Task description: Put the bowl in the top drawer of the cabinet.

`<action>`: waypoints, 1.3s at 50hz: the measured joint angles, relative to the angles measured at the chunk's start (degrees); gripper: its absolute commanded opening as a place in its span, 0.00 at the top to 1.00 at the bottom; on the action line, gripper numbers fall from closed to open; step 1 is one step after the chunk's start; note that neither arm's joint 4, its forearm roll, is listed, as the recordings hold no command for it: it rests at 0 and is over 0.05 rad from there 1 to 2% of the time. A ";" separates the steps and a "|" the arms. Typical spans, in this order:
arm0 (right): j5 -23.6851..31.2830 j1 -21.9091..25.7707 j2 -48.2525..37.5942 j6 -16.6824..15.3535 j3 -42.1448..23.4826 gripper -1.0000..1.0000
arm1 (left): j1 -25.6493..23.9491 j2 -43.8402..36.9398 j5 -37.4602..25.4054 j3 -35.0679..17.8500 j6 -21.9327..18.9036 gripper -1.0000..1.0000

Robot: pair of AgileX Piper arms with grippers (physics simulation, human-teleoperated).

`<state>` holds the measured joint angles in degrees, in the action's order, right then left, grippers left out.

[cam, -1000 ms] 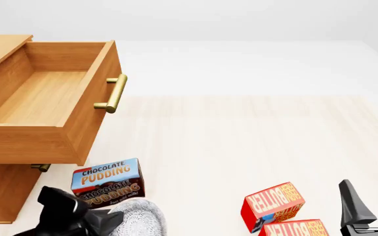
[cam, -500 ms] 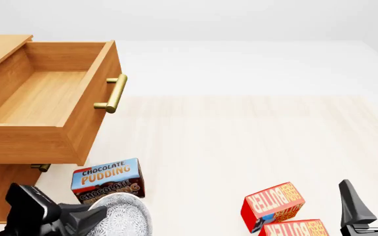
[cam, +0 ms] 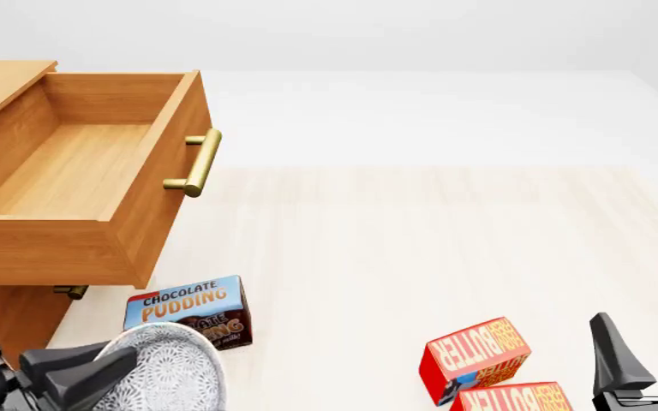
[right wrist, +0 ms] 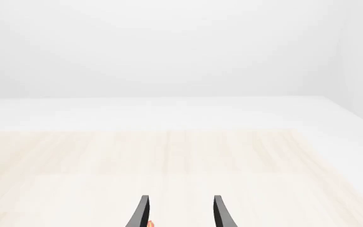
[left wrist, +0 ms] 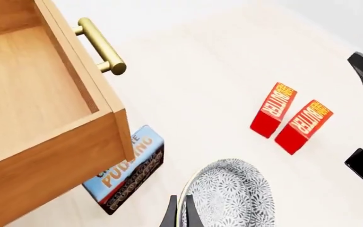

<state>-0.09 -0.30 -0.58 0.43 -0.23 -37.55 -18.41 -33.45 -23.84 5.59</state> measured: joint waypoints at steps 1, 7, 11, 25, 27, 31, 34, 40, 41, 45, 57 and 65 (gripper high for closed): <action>0.00 0.00 0.00 0.00 0.00 0.00 | 0.06 0.42 -0.43 -0.33 -0.18 1.00; 0.00 0.00 0.00 0.00 0.00 0.00 | 0.43 2.59 -2.64 -2.23 -1.10 1.00; 0.00 0.00 -0.01 0.00 0.00 0.00 | 0.73 3.69 -3.84 -3.68 -1.67 1.00; 0.00 0.00 0.00 0.00 0.00 0.00 | 1.35 4.99 -5.80 -9.03 -3.87 1.00; 0.00 0.00 0.00 0.00 0.00 0.00 | 1.46 4.95 -5.87 -9.80 -4.21 1.00; 0.00 0.00 0.00 0.00 0.00 0.00 | 1.75 4.84 -5.98 -11.37 -4.85 1.00; 0.00 0.00 0.00 0.00 0.00 0.00 | 1.94 4.70 -6.02 -12.61 -5.28 1.00; 0.00 0.00 0.00 0.00 0.00 0.00 | 2.27 4.30 -5.98 -14.93 -5.99 1.00; 0.00 0.00 0.00 0.00 0.00 0.00 | 2.34 4.23 -5.96 -15.28 -6.08 1.00; 0.00 0.00 0.00 0.00 0.00 0.00 | 2.63 3.97 -5.88 -16.60 -6.41 1.00; 0.00 0.00 0.00 0.00 0.00 0.00 | 4.32 3.08 -5.96 -20.79 -7.14 1.00; 0.00 0.00 0.00 0.00 0.00 0.00 | 6.18 2.29 -6.40 -23.82 -7.14 1.00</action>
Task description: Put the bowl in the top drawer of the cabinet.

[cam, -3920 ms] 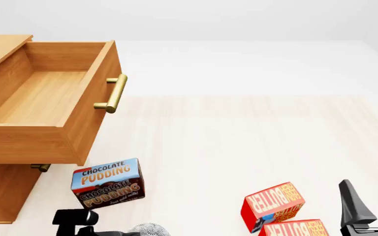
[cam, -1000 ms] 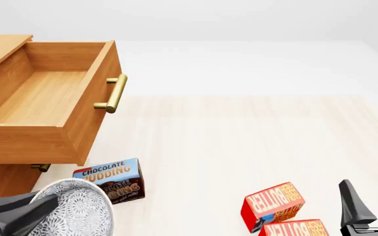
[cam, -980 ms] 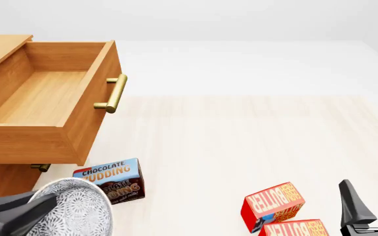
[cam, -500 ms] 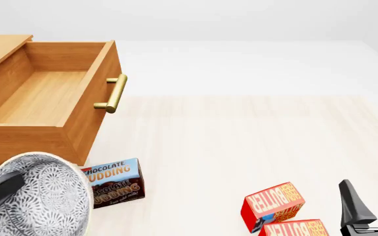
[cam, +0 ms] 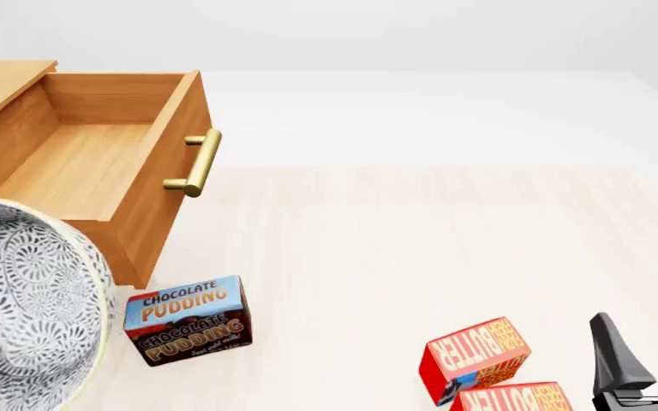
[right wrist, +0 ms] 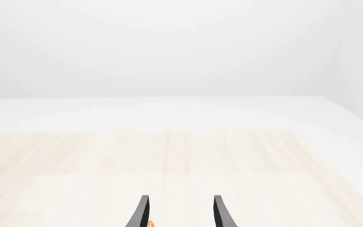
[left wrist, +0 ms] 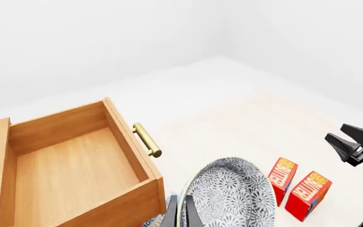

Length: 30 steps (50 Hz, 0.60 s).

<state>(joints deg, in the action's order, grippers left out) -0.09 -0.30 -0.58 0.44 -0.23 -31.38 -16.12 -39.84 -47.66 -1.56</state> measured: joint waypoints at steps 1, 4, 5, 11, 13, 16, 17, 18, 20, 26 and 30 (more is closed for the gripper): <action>0.00 0.00 0.00 0.00 0.00 0.00 | 0.21 -0.12 -0.06 -0.41 0.04 1.00; 0.00 0.00 0.00 0.00 0.00 0.00 | 0.85 -0.44 -0.19 -1.54 0.18 1.00; 0.00 0.00 0.00 0.00 0.00 0.00 | 1.06 -0.56 -0.20 -1.90 0.25 1.00; 0.00 0.00 0.00 0.00 0.00 0.00 | 2.48 -1.30 -0.13 -3.84 0.84 1.00; 0.00 0.00 0.00 0.00 0.00 0.00 | 2.94 -1.59 -0.10 -4.50 1.07 1.00; 0.00 0.00 0.00 0.00 0.00 0.00 | 3.65 -2.10 -0.02 -5.54 1.39 1.00; 0.00 0.00 0.00 0.00 0.00 0.00 | 3.88 -2.28 -0.01 -5.88 1.56 1.00; 0.00 0.00 0.00 0.00 0.00 0.00 | 4.09 -2.44 0.00 -6.19 1.72 1.00; 0.00 0.00 0.00 0.00 0.00 0.00 | 4.48 -2.75 0.05 -6.79 1.91 1.00; 0.00 0.00 0.00 0.00 0.00 0.00 | 5.72 -3.99 0.31 -8.47 2.98 1.00; 0.00 0.00 -0.01 0.00 0.00 0.00 | 6.43 -5.09 0.65 -9.51 3.72 1.00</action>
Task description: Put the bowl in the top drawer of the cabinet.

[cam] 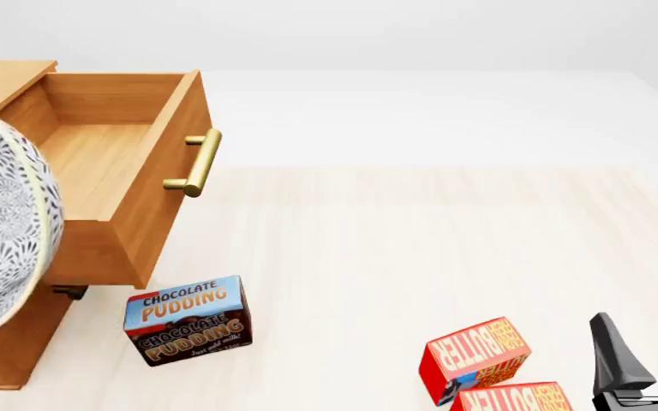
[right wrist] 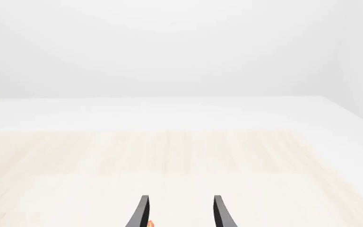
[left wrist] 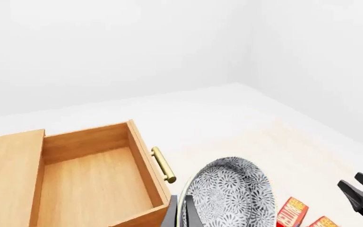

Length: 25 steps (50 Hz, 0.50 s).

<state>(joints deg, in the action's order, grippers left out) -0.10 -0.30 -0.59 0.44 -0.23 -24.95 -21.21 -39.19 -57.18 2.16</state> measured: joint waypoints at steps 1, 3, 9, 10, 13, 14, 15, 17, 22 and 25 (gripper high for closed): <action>0.00 0.00 0.00 0.00 0.00 0.00 | 0.19 -0.34 0.12 -0.28 0.20 1.00; 0.00 0.00 0.00 0.00 0.00 0.00 | 0.55 -1.06 0.36 -0.84 0.62 1.00; 0.00 0.00 0.00 0.00 0.00 0.00 | 1.68 -3.65 1.15 -2.69 2.02 1.00; 0.00 0.00 0.00 0.00 0.00 0.00 | 1.95 -4.14 1.27 -3.06 2.28 1.00; 0.00 0.00 0.00 0.00 0.00 0.00 | 2.78 -5.56 1.66 -4.22 2.97 1.00; 0.00 0.00 0.01 0.00 0.00 0.00 | 3.04 -6.00 1.78 -4.59 3.17 1.00; 0.00 0.00 0.01 0.00 0.00 0.00 | 3.32 -6.43 1.88 -4.97 3.39 1.00; 0.00 0.00 0.01 0.00 0.00 0.00 | 3.94 -7.31 2.09 -5.81 3.85 1.00; 0.00 0.00 0.01 0.00 0.00 0.00 | 5.67 -9.31 2.57 -7.68 5.01 1.00; 0.00 0.00 0.01 0.00 0.00 0.00 | 6.72 -10.37 2.85 -8.60 5.54 1.00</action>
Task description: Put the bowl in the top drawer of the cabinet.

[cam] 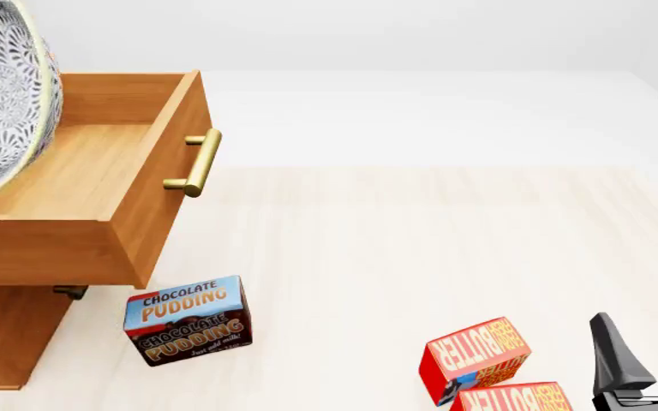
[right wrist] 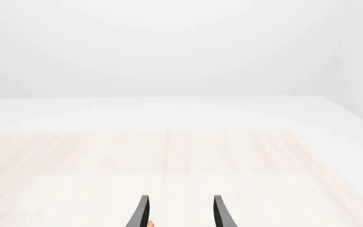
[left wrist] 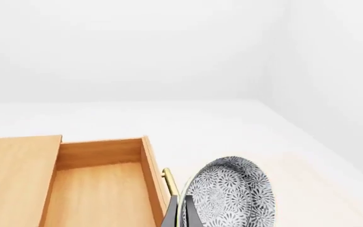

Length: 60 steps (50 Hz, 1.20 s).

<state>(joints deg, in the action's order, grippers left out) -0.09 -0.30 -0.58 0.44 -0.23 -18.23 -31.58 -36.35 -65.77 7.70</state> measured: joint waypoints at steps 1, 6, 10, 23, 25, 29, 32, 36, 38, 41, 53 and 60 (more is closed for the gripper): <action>0.00 0.00 0.00 0.00 0.00 0.00 | 0.40 -0.35 0.08 -0.28 0.15 1.00; 0.00 0.00 0.00 0.00 0.00 0.00 | 2.36 -2.13 0.69 -1.42 0.67 1.00; 0.00 0.00 0.00 0.00 0.00 0.00 | 3.99 -3.61 1.28 -2.14 0.97 1.00; 0.00 0.00 0.00 0.00 0.00 0.00 | 8.62 -9.06 3.50 -4.08 2.61 1.00; 0.00 0.00 0.00 0.00 0.00 0.00 | 9.27 -9.93 3.85 -4.31 3.19 1.00; 0.00 0.00 -0.01 0.00 0.00 0.00 | 10.33 -11.78 4.59 -4.80 4.43 1.00; 0.00 0.00 0.00 0.00 0.00 0.00 | 10.95 -13.09 5.19 -5.07 5.28 1.00; 0.00 0.00 -0.01 0.00 0.00 0.00 | 11.80 -14.97 6.17 -5.36 6.71 1.00; 0.00 0.00 -0.01 -0.01 0.00 0.00 | 12.29 -15.89 6.69 -5.48 7.49 1.00; 0.00 0.00 -0.01 0.00 0.00 0.00 | 12.87 -17.18 7.47 -5.72 8.65 1.00; 0.00 0.00 0.00 0.00 0.00 0.00 | 16.58 -21.32 10.04 -6.74 11.98 1.00; 0.00 0.00 -0.01 0.00 0.00 0.00 | 18.98 -23.16 11.13 -7.13 12.91 1.00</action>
<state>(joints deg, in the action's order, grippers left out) -0.09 -0.30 -0.58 0.43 -0.23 0.76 -54.74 -25.22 -72.90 20.61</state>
